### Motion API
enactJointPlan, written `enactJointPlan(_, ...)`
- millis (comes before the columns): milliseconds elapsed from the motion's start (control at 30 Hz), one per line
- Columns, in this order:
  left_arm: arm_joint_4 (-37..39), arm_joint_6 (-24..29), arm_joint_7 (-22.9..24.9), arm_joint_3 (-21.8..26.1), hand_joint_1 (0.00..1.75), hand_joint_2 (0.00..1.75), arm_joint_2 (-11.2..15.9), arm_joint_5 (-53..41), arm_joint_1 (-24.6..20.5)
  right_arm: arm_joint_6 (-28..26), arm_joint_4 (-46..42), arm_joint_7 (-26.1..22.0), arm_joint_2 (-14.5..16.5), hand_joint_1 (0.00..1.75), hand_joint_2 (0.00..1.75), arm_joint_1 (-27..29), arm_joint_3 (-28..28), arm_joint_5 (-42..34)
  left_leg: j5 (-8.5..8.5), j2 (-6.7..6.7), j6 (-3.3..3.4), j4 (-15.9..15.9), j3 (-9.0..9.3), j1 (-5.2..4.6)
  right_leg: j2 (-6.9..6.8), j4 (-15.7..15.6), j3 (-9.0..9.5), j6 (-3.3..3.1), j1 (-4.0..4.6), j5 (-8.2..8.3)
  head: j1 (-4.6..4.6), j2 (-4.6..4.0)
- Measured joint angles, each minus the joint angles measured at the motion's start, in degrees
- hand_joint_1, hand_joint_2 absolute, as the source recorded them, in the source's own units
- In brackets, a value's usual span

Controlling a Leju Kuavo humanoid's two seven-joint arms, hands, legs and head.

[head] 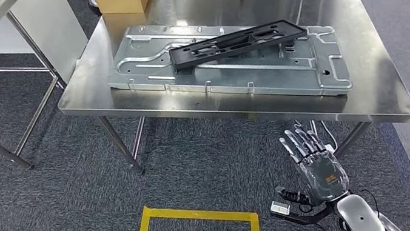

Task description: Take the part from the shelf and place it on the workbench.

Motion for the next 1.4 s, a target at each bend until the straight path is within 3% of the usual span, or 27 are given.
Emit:
enactJointPlan(33,0.0,0.0,0.0,0.1,0.00,0.00,0.0,0.0,0.0,-0.1,0.0,-0.2,0.6,0.00,0.00,0.4,-0.3,-0.5,0.66,0.04,-0.29,0.0,-0.23,0.00,-0.01,-3.7,2.43,-0.36,0.28,-1.24,0.00,0.00)
enactJointPlan(67,0.0,0.0,0.0,0.1,0.00,0.00,-0.1,0.0,0.0,-0.1,0.0,-0.3,1.0,0.00,0.00,0.7,-0.5,-0.7,1.28,0.09,-0.63,-0.2,-0.37,0.03,-0.04,-5.8,3.54,-0.62,0.51,-1.95,-0.01,0.01)
enactJointPlan(133,0.0,0.0,0.0,0.3,0.00,0.00,-0.1,0.0,0.1,-0.2,0.1,-0.5,1.8,0.00,0.00,1.4,-0.8,-0.9,1.89,0.08,-1.36,-0.4,-0.70,0.18,-0.16,-6.3,2.76,-1.32,0.50,-0.96,0.01,0.01)
enactJointPlan(200,0.0,0.0,0.0,0.4,0.00,0.00,-0.1,0.0,0.2,-0.2,0.2,-0.5,2.5,0.00,0.00,1.8,-1.0,-0.9,-1.90,-0.09,-2.10,2.1,-1.85,0.29,-0.32,-6.5,1.15,-2.21,0.21,0.66,-0.07,0.00)
enactJointPlan(267,0.0,0.0,0.1,0.5,0.00,0.00,-0.1,0.0,0.3,-0.2,0.2,-0.6,3.0,0.00,0.00,2.0,-1.2,-0.9,-8.50,-0.17,-2.71,8.8,-3.52,0.49,-0.37,-6.2,-0.95,-2.64,0.14,2.27,-0.19,0.00)
enactJointPlan(300,0.0,0.0,0.1,0.6,0.00,0.00,-0.1,0.0,0.3,-0.2,0.3,-0.6,3.2,0.00,0.00,2.2,-1.3,-0.9,-10.52,-0.17,-2.96,12.6,-4.12,0.57,-0.39,-6.0,-2.03,-2.60,0.14,3.03,-0.23,0.00)
enactJointPlan(333,0.0,0.0,0.1,0.7,0.00,0.00,-0.1,0.0,0.3,-0.2,0.3,-0.6,3.3,0.00,0.00,2.3,-1.3,-1.0,-10.91,-0.17,-3.14,15.7,-4.22,0.63,-0.44,-5.6,-3.23,-2.53,0.14,3.77,-0.24,0.00)
enactJointPlan(367,0.0,0.0,0.1,0.8,0.00,0.00,0.0,0.0,0.3,-0.1,0.4,-0.8,3.4,0.00,0.00,2.4,-1.3,-1.4,-9.90,-0.16,-3.26,17.2,-3.59,0.71,-0.50,-5.2,-4.51,-2.42,0.13,4.47,-0.26,0.00)
enactJointPlan(433,0.0,0.0,0.1,0.9,0.00,0.00,0.0,0.0,0.2,0.1,0.5,-1.3,3.7,0.00,0.00,2.6,-1.4,-2.3,-6.69,-0.17,-3.31,14.7,0.60,0.87,-0.57,-4.1,-7.08,-2.07,0.06,5.67,-0.26,0.00)
enactJointPlan(467,0.0,0.0,0.1,0.9,0.00,0.00,0.0,0.0,0.2,0.4,0.5,-1.6,3.9,0.00,0.00,2.7,-1.5,-3.0,-6.56,-0.21,-3.24,10.8,4.04,0.89,-0.56,-3.5,-8.16,-1.82,0.07,6.14,-0.26,0.00)
enactJointPlan(533,-0.1,0.0,0.0,0.9,0.00,0.00,0.0,0.0,0.0,1.5,0.9,-2.8,4.5,0.00,0.00,2.9,-1.9,-6.3,-8.79,-0.42,-2.68,2.6,9.85,0.75,-0.51,-2.6,-9.53,-1.21,0.18,7.08,-0.25,0.00)
enactJointPlan(567,-0.1,0.0,0.0,1.0,0.00,0.00,0.0,0.0,-0.1,2.3,1.8,-3.7,5.1,0.00,0.00,3.0,-2.3,-9.6,-9.84,-0.51,-2.26,0.2,11.15,0.63,-0.51,-2.5,-9.80,-0.88,0.27,7.64,-0.25,0.00)
enactJointPlan(633,-0.1,0.0,-0.1,1.2,0.00,0.00,-0.1,0.0,0.0,3.6,7.2,-6.4,7.0,0.00,0.00,2.8,-4.1,-18.9,-9.37,-0.40,-1.14,-0.9,10.78,0.65,-0.48,-2.8,-9.98,-0.20,0.26,8.79,-0.23,0.00)
enactJointPlan(667,-0.1,0.1,-0.1,1.4,0.00,0.00,-0.1,-0.1,0.0,4.1,11.8,-7.8,8.3,0.00,0.00,2.5,-5.6,-23.9,-8.66,-0.27,-0.54,-1.0,10.24,0.73,-0.41,-2.7,-10.31,0.12,0.17,8.28,-0.24,0.00)
enactJointPlan(700,0.0,0.1,-0.1,1.5,0.00,0.00,-0.1,-0.2,0.0,4.8,17.4,-8.9,9.5,0.00,0.00,2.1,-7.7,-28.7,-7.82,-0.16,0.05,-1.1,9.48,0.81,-0.31,-1.8,-10.97,0.42,0.01,6.51,-0.23,0.00)
enactJointPlan(733,0.0,0.2,0.0,1.7,0.00,0.00,-0.1,-0.4,0.0,6.3,23.4,-9.4,10.6,0.00,0.00,1.8,-10.2,-33.1,-6.96,-0.14,0.49,-1.2,8.57,0.85,-0.22,0.3,-11.92,0.68,-0.15,3.52,-0.22,0.00)
enactJointPlan(800,0.0,0.3,0.1,1.8,0.00,0.00,-0.1,-0.8,0.1,11.3,35.2,-7.7,12.7,0.00,0.00,1.8,-16.1,-40.8,-5.41,-0.36,0.89,-1.2,6.65,0.70,-0.07,7.2,-13.91,1.05,-0.28,-2.54,-0.18,0.00)
enactJointPlan(833,0.0,0.4,0.3,1.9,0.00,0.00,-0.1,-1.1,0.3,14.4,40.0,-5.4,13.7,0.00,0.00,2.1,-19.0,-44.1,-4.72,-0.49,0.89,-1.0,5.72,0.60,0.00,10.7,-14.37,1.13,-0.26,-3.66,-0.16,0.00)
enactJointPlan(900,0.0,0.5,0.6,2.2,0.00,0.00,-0.1,-1.3,0.5,19.4,47.3,0.7,15.9,0.00,0.00,2.9,-24.6,-49.5,-3.57,-0.60,0.69,-0.6,3.81,0.43,0.09,13.5,-13.00,0.96,-0.16,-1.39,-0.17,0.00)
enactJointPlan(967,0.0,0.4,0.7,2.5,0.00,0.00,0.0,-1.4,0.4,21.0,52.0,4.0,17.9,0.00,0.00,3.4,-29.4,-52.1,-2.73,-0.44,0.22,0.0,2.07,0.31,0.11,8.8,-7.63,0.35,0.01,1.18,-0.19,0.00)
enactJointPlan(1033,-0.1,0.0,0.6,2.7,0.00,0.00,0.0,-1.7,0.1,20.5,54.8,2.8,19.7,0.00,0.00,3.1,-32.7,-52.5,-2.08,0.12,-0.38,0.5,1.12,0.09,0.10,0.0,-0.64,-0.34,0.37,-0.49,-0.21,0.00)
enactJointPlan(1100,-0.1,-0.2,0.3,2.7,0.00,0.00,0.0,-2.2,-0.1,20.1,56.9,0.9,20.9,0.00,0.00,2.6,-34.8,-52.4,-1.27,0.67,-1.05,0.6,0.88,-0.01,0.06,-4.8,2.44,-0.89,0.75,-2.23,-0.20,0.00)
enactJointPlan(1167,-0.1,-0.2,0.2,2.8,0.00,0.00,0.0,-2.5,-0.2,20.0,58.8,-0.1,21.6,0.00,0.00,2.3,-36.7,-52.4,-1.27,0.65,-1.77,0.9,0.56,0.12,-0.13,-5.3,1.99,-1.63,0.57,-1.45,-0.16,0.00)
enactJointPlan(1200,-0.1,-0.2,0.2,2.8,0.00,0.00,0.1,-2.6,-0.1,20.1,59.5,-0.1,21.8,0.00,0.00,2.2,-37.6,-52.4,-2.55,0.47,-2.09,2.0,0.09,0.19,-0.25,-5.5,1.67,-2.07,0.43,-0.92,-0.17,0.00)
enactJointPlan(1267,-0.1,-0.2,0.3,2.8,0.00,0.00,0.1,-2.6,0.2,20.2,60.6,0.3,22.1,0.00,0.00,2.1,-38.8,-52.4,-7.47,0.09,-2.62,7.3,-1.68,0.38,-0.40,-5.6,0.71,-2.62,0.36,0.06,-0.19,0.00)
enactJointPlan(1333,-0.1,-0.2,0.6,2.9,0.00,0.00,0.2,-2.8,0.5,20.3,61.5,1.1,22.3,0.00,0.00,2.1,-39.9,-52.6,-11.46,0.02,-3.03,14.1,-3.36,0.55,-0.32,-5.4,-0.44,-2.66,0.46,0.84,-0.20,0.00)
enactJointPlan(1400,-0.1,-0.2,0.8,2.9,0.00,0.00,0.2,-2.9,0.6,20.3,62.3,1.6,22.6,0.00,0.00,2.1,-40.9,-52.8,-11.36,0.01,-3.14,15.4,-2.10,0.62,-0.03,-4.9,-1.60,-2.49,0.51,1.40,-0.20,0.00)
